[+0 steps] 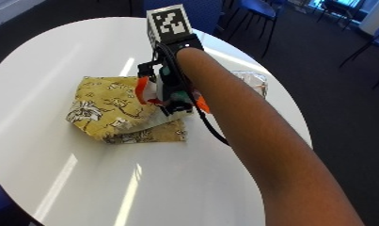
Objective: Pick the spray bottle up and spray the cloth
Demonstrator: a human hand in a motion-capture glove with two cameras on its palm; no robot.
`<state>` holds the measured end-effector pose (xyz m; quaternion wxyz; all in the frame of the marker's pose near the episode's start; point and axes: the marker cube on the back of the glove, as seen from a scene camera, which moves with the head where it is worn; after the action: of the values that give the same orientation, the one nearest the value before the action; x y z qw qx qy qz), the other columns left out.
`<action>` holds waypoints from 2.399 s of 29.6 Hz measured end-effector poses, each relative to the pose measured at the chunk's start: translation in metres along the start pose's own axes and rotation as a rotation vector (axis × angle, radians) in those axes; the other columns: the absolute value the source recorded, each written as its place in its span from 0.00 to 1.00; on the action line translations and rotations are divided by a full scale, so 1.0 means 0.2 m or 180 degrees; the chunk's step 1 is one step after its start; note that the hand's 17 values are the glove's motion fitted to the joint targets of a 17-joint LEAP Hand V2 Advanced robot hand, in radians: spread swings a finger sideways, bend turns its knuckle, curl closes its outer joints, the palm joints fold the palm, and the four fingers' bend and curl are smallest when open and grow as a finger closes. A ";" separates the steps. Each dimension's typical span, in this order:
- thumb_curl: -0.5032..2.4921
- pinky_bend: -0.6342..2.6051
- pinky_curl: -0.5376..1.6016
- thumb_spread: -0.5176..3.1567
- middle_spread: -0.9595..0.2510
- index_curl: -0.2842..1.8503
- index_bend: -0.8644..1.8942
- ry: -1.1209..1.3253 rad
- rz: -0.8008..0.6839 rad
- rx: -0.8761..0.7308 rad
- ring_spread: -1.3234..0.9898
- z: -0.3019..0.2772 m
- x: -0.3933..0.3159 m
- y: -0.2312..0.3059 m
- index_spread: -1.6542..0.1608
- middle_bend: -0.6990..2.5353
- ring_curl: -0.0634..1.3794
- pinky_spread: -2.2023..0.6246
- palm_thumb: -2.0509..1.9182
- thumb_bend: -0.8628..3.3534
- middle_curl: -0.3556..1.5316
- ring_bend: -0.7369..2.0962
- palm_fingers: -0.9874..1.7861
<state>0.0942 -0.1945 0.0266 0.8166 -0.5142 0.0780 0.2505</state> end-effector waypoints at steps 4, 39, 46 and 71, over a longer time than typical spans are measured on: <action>0.41 0.31 0.43 0.25 0.62 0.40 0.39 -0.0007 -0.0001 -0.0025 0.47 0.01 0.00 -0.01 0.75 0.42 0.36 0.67 0.75 0.20 0.46 0.48 0.85; 0.41 0.31 0.43 0.25 0.62 0.40 0.39 -0.1840 -0.1686 0.1909 0.47 -0.28 -0.06 0.35 0.75 0.42 0.35 0.68 0.75 0.20 0.46 0.46 0.84; 0.41 0.31 0.43 0.25 0.62 0.40 0.39 -0.3605 -0.2325 0.2655 0.47 -0.39 -0.11 0.49 0.75 0.42 0.35 0.68 0.76 0.20 0.46 0.46 0.84; 0.42 0.32 0.44 0.25 0.64 0.40 0.38 -0.4653 -0.2596 0.4060 0.47 -0.59 -0.40 0.26 0.76 0.42 0.37 0.67 0.76 0.20 0.46 0.46 0.84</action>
<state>0.0140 -0.3062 -0.0388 0.8067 0.3000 -0.4951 0.1185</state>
